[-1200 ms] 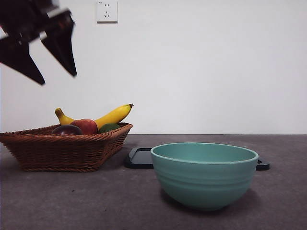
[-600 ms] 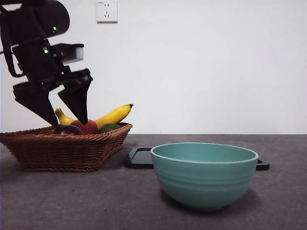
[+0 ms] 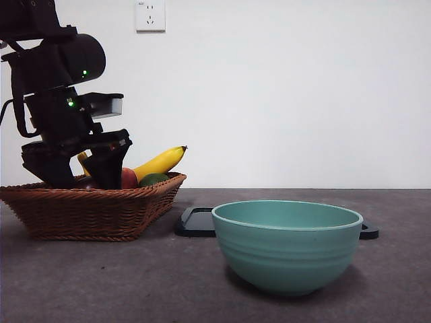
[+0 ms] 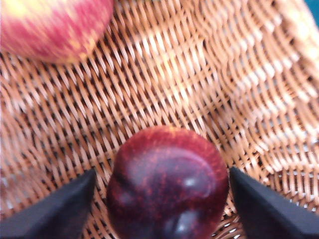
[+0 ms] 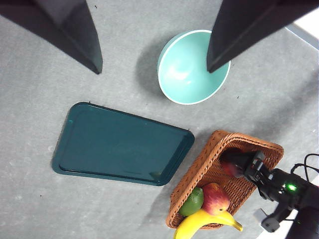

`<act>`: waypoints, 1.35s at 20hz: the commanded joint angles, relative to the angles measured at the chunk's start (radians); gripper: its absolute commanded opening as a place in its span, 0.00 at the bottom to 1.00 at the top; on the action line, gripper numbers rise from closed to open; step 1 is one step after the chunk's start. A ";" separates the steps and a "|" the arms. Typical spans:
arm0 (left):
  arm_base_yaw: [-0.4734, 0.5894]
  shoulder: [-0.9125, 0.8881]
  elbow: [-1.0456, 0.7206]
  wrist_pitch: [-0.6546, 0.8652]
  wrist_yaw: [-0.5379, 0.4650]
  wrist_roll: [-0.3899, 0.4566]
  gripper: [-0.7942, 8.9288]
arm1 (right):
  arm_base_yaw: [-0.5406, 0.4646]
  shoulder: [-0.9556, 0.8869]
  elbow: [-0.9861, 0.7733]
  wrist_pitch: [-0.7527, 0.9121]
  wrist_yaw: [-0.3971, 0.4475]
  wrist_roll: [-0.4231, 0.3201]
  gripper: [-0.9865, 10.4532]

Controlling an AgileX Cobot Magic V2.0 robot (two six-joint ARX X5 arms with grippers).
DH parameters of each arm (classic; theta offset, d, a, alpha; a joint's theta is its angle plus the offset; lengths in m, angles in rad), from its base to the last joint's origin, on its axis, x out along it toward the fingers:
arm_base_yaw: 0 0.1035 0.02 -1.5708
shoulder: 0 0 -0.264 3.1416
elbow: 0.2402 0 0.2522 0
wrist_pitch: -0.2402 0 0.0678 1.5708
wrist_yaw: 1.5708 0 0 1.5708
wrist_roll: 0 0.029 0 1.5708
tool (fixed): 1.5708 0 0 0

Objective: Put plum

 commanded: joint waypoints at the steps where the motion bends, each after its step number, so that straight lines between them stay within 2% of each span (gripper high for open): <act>1: -0.006 0.025 0.024 0.002 -0.002 0.012 0.41 | 0.004 0.007 0.017 0.006 -0.002 -0.004 0.38; 7: -0.006 0.005 0.030 -0.001 -0.001 0.009 0.36 | 0.004 0.007 0.017 0.006 -0.002 -0.004 0.38; 12: -0.023 -0.133 0.056 -0.029 0.005 -0.004 0.36 | 0.004 0.007 0.017 0.007 -0.002 -0.004 0.38; 15: -0.059 -0.243 0.061 -0.051 0.094 -0.020 0.36 | 0.004 0.007 0.017 0.007 -0.002 -0.004 0.38; 19: -0.170 -0.352 0.061 -0.112 0.186 -0.031 0.36 | 0.004 0.007 0.017 0.007 -0.002 -0.004 0.38; 27: -0.469 -0.309 0.061 -0.077 0.187 -0.031 0.36 | 0.004 0.007 0.017 0.007 -0.002 -0.008 0.38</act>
